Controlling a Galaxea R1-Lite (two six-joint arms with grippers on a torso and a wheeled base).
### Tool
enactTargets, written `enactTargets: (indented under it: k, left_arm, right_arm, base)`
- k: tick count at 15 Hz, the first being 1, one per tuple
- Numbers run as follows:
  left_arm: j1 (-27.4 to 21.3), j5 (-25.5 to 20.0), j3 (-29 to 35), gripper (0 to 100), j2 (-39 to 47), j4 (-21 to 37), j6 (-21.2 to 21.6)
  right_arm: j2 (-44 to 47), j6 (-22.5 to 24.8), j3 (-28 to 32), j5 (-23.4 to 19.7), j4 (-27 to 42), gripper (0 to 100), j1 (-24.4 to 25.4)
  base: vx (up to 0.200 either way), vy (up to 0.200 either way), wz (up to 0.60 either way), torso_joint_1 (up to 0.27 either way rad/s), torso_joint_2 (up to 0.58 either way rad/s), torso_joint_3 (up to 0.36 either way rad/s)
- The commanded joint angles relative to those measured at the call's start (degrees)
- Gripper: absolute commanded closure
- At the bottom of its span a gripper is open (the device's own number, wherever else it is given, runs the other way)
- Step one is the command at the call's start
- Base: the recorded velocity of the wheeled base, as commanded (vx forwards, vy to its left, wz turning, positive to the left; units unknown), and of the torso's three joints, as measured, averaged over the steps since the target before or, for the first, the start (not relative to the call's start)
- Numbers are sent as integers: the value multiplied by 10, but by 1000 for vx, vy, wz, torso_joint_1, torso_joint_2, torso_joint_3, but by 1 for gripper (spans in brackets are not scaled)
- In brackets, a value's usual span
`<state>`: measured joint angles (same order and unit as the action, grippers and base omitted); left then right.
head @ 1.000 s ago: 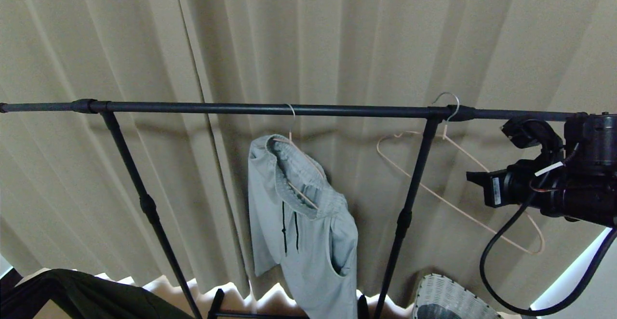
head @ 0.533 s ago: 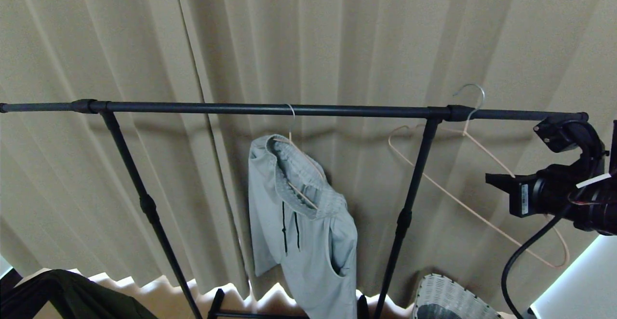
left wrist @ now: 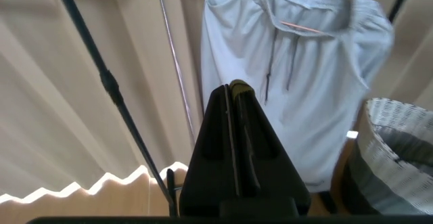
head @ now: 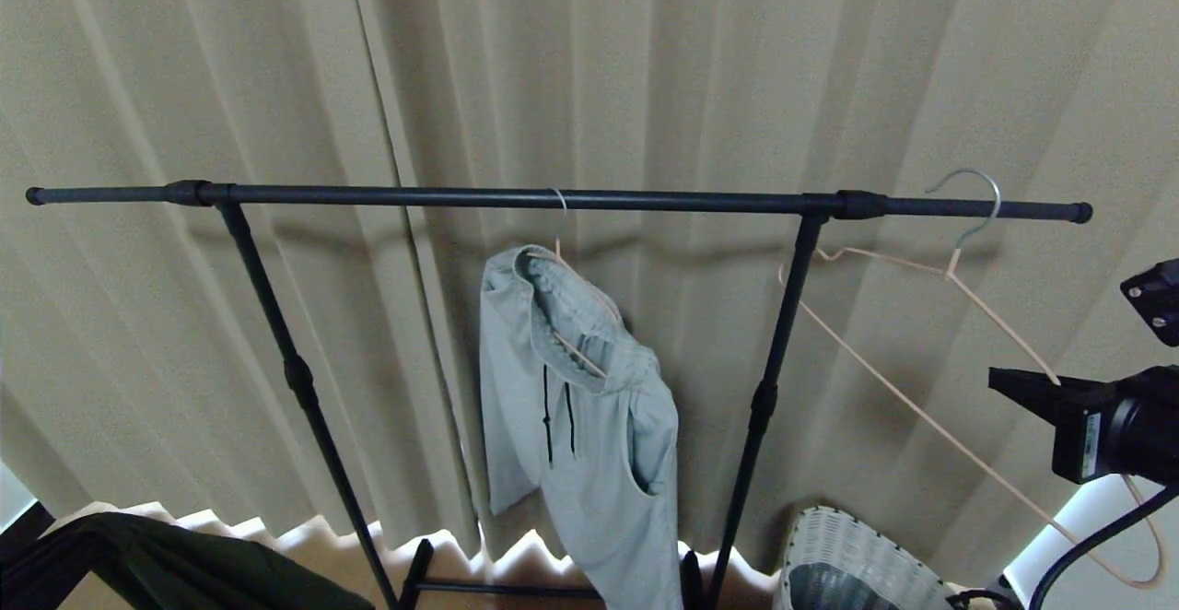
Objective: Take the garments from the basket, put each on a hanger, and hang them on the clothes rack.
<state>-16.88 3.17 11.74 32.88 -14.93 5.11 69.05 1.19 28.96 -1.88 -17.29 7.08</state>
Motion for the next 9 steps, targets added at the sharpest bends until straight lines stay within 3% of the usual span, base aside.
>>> enactTargets:
  k: [1, 5, 9]
  left_arm:
    - [0, 1, -1, 100, 0, 0, 0]
    - [0, 0, -1, 100, 0, 0, 0]
    - [-1, 0, -1, 100, -4, -1, 1]
  right_arm:
    - [-28, 0, -14, 0, 0, 100, -1]
    - [-38, 0, -25, 0, 0, 100, -1]
    - [-44, 0, -30, -1, 0, 100, -1]
  base:
    - [-200, 0, 0, -17, -2, 7]
    - [-200, 0, 0, 2, 1, 2]
    - [0, 0, 0, 0, 0, 0]
